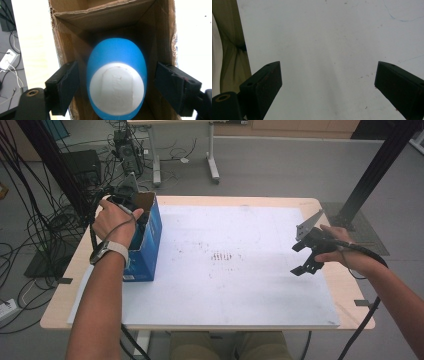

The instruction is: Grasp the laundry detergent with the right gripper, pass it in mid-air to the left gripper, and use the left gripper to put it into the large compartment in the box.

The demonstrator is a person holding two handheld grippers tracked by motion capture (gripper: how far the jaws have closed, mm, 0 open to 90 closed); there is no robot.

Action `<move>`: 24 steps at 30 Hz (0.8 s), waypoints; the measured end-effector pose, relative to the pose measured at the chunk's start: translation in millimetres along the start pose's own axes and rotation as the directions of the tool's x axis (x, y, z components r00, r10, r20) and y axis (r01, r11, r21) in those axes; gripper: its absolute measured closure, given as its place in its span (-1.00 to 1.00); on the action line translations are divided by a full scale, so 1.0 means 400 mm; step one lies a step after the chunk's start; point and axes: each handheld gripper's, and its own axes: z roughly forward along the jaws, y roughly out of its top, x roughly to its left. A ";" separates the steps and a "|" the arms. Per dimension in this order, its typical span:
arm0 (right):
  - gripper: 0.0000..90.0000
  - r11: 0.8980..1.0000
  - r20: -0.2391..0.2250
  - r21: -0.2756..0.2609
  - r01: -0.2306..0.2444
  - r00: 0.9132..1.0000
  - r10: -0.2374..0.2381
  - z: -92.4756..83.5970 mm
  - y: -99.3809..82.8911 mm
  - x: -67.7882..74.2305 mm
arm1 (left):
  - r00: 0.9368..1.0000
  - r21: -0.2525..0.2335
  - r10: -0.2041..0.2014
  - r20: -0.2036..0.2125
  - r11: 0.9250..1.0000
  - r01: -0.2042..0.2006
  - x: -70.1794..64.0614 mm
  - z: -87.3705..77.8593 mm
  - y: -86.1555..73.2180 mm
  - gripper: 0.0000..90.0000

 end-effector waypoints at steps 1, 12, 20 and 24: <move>-0.83 1.000 0.001 0.002 0.002 1.000 -0.002 0.000 0.000 0.000 | 1.000 -0.007 -0.002 0.003 1.000 0.002 0.001 -0.004 0.000 -0.60; -0.83 1.000 0.002 0.003 0.002 1.000 -0.002 -0.006 0.005 0.000 | 0.998 -0.049 0.054 0.029 0.997 -0.053 0.001 -0.080 0.006 -0.75; -0.83 1.000 0.005 0.009 -0.001 1.000 0.001 -0.010 0.004 -0.002 | 0.991 -0.070 0.128 0.040 0.990 -0.125 -0.023 -0.144 0.013 -0.78; -0.83 1.000 0.009 0.012 -0.002 1.000 0.002 -0.014 0.002 -0.003 | 0.984 -0.091 0.172 0.053 0.982 -0.167 -0.044 -0.175 0.016 -0.78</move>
